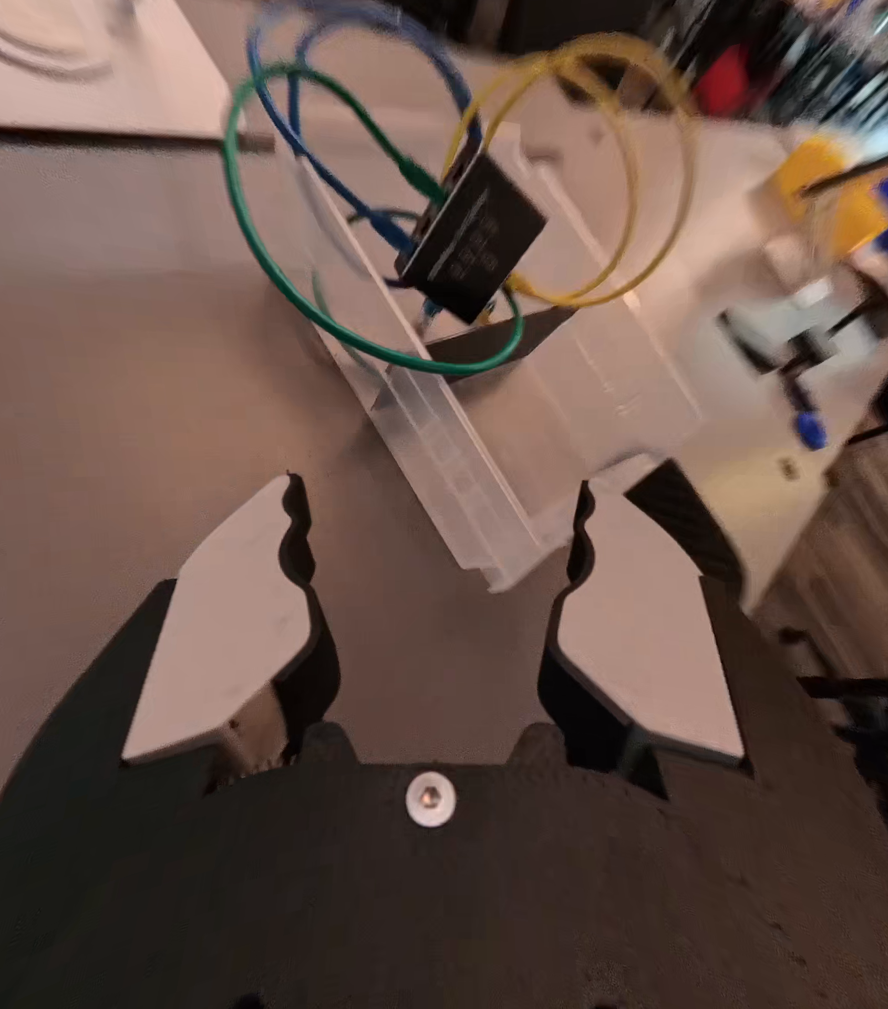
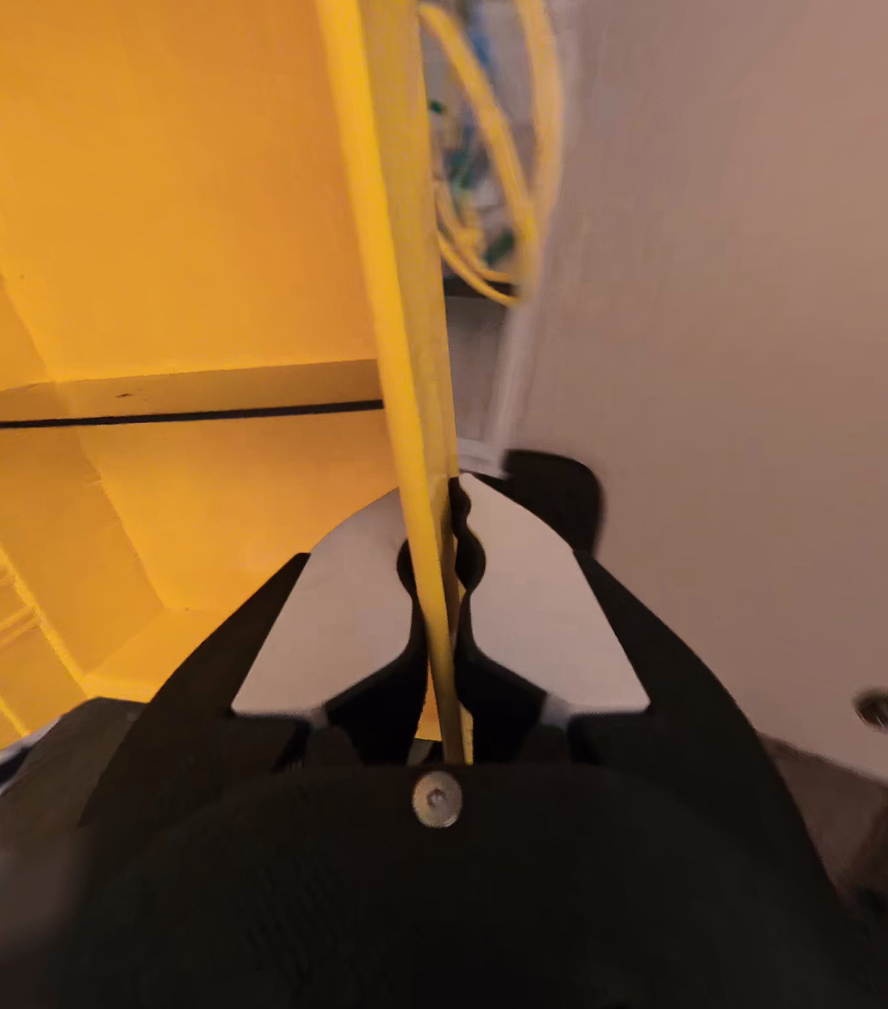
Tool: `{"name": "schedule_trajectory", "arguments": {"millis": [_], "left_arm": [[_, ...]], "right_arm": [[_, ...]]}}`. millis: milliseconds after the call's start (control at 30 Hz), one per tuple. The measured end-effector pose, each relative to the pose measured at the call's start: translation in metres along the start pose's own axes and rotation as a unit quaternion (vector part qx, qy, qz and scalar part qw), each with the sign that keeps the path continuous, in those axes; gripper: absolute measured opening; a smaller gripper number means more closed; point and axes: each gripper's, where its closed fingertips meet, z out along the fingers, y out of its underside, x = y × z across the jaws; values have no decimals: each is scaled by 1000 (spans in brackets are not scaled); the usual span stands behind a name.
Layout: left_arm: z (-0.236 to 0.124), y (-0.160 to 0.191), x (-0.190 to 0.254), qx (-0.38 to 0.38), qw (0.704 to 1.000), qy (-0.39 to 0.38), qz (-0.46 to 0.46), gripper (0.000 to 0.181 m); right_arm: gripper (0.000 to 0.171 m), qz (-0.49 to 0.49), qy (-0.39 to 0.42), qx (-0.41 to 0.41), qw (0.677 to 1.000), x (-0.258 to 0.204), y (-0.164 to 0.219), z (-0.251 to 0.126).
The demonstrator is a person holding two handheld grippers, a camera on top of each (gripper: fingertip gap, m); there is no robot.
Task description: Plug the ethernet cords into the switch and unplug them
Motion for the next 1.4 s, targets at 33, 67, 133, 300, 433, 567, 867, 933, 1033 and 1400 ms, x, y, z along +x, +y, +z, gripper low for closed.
{"name": "schedule_trajectory", "arguments": {"millis": [33, 67, 133, 300, 433, 567, 867, 933, 1033, 1400], "left_arm": [[25, 2, -4, -29, 999, -24, 13, 90], [46, 7, -5, -63, 997, -34, 19, 89], [78, 18, 2, -126, 992, -22, 8, 90], [110, 47, 2, -258, 964, -56, 15, 81], [116, 69, 2, -363, 930, -53, 15, 41], [98, 57, -48, -376, 916, -129, 53, 13], [-17, 54, -180, -367, 906, -211, -12, 4], [-48, 50, -209, -348, 902, -253, -46, 4], [-90, 51, -243, -337, 894, -286, -75, 4], [-155, 86, -316, -249, 892, -296, -233, 5]], "right_arm": [[4, 25, 22, 2, 999, 30, 13, -8], [5, 52, 42, 4, 998, 59, 26, -14], [5, 100, 76, 6, 992, 111, 53, -21], [5, 176, 129, -13, 976, 203, 106, -13], [6, 197, 133, -28, 971, 232, 118, 15], [6, 196, 108, -28, 974, 230, 107, 53], [5, 141, 87, -47, 985, 201, 57, 132], [6, 128, 91, -51, 986, 195, 46, 147], [6, 106, 109, -50, 987, 189, 30, 164], [5, 81, 148, -51, 984, 179, -4, 192]]}}
